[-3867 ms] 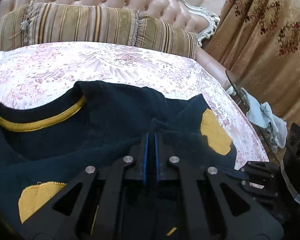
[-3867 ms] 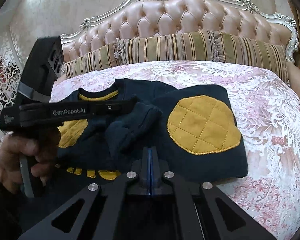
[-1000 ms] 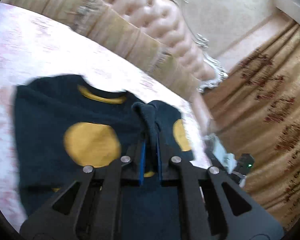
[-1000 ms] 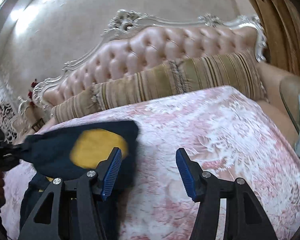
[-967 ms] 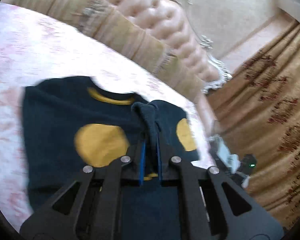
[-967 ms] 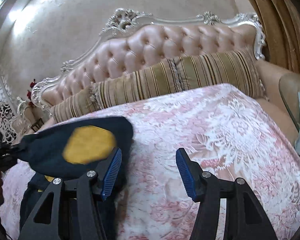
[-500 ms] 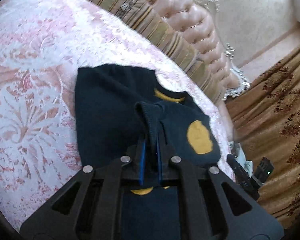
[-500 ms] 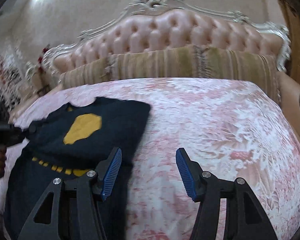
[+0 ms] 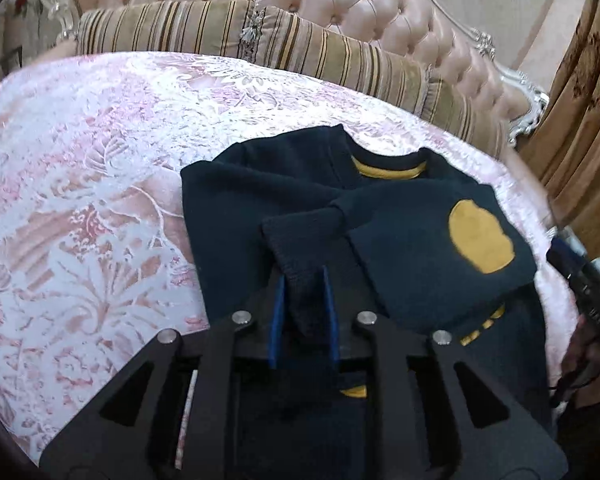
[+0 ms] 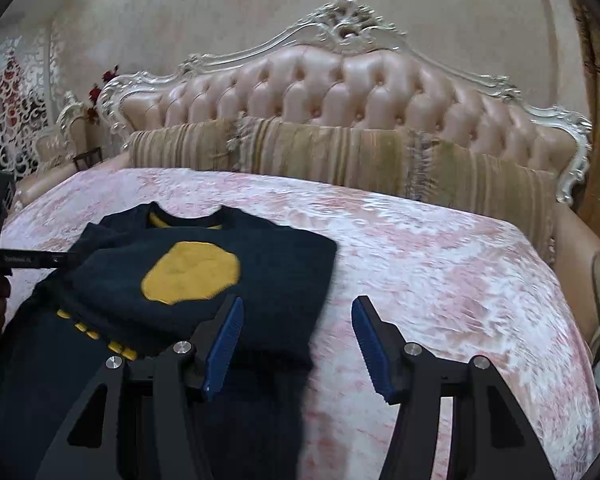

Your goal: Fold clothes

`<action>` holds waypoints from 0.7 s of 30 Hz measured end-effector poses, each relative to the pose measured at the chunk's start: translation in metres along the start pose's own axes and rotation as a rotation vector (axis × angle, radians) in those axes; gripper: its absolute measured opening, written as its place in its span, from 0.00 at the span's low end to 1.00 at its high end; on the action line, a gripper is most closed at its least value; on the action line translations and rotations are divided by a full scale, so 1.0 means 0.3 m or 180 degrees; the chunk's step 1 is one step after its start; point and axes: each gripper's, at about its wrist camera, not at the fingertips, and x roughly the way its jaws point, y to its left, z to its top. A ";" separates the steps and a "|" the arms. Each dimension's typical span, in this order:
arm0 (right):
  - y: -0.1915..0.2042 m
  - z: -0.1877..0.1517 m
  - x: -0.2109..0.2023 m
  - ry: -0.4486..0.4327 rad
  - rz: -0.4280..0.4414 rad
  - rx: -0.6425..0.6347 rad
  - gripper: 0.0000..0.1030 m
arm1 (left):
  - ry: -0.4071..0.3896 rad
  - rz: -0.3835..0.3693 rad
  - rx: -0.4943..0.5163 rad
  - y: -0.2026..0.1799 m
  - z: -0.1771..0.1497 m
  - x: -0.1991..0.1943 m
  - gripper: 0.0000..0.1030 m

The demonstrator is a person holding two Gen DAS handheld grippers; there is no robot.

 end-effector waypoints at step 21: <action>0.062 -0.028 0.149 0.0602 0.0073 -0.0126 0.56 | -0.0258 0.0981 0.0872 -0.225 -0.018 -0.050 0.27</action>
